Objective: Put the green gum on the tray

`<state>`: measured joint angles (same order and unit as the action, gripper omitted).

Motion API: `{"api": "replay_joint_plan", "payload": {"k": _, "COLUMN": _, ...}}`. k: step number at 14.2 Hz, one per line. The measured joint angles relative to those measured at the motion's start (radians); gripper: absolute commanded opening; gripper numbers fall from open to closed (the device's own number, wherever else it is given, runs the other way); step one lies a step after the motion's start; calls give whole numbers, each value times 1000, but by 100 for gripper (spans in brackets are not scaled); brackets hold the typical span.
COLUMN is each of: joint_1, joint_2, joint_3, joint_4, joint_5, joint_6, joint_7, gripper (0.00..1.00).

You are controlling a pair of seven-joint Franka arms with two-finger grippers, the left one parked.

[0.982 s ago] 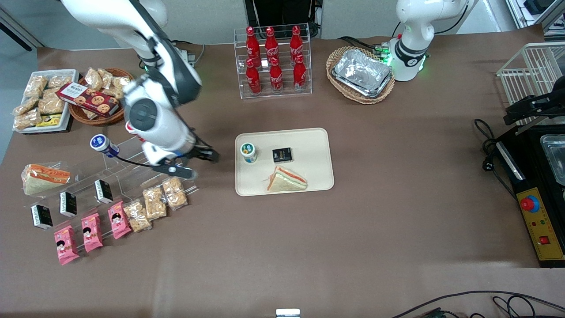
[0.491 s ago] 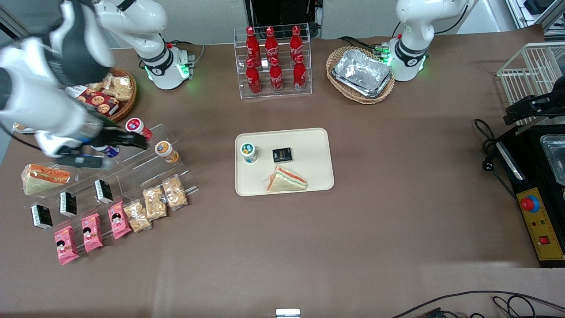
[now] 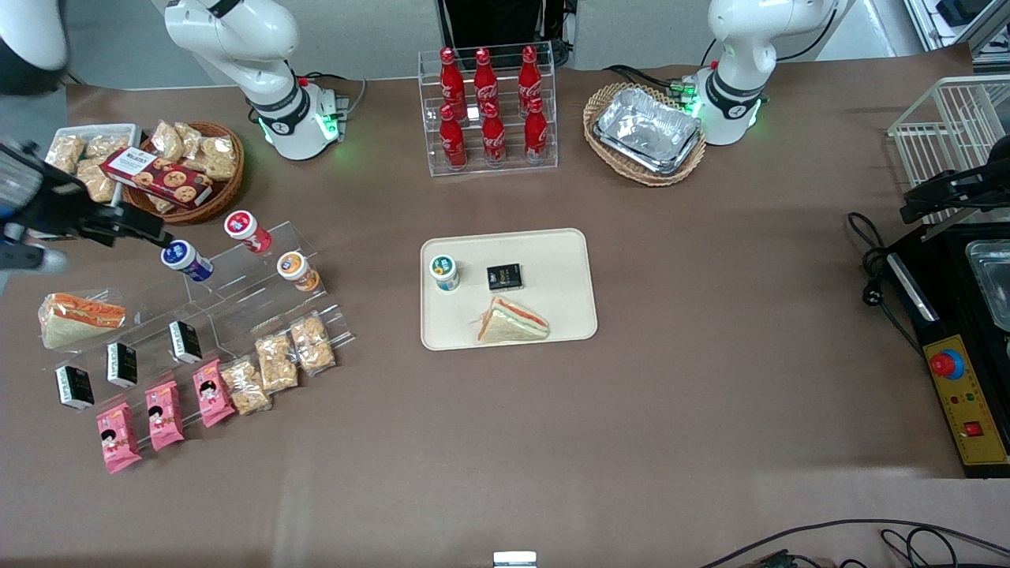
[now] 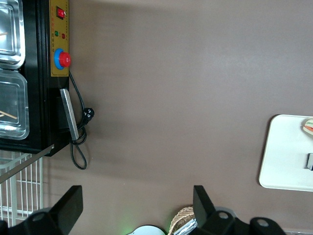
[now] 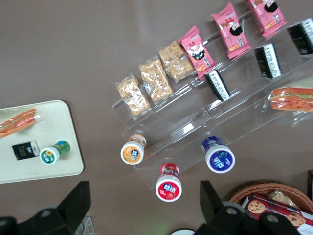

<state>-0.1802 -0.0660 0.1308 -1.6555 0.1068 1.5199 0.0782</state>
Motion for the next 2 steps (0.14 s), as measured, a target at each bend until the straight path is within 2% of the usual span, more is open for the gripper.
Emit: {"api": "replay_joint_plan", "payload": {"k": 2, "joint_1": -1, "joint_2": 0, "joint_3": -12, "joint_4": 56, "joint_5": -3, "joint_6": -29, "joint_7": 0, "gripper": 100}}
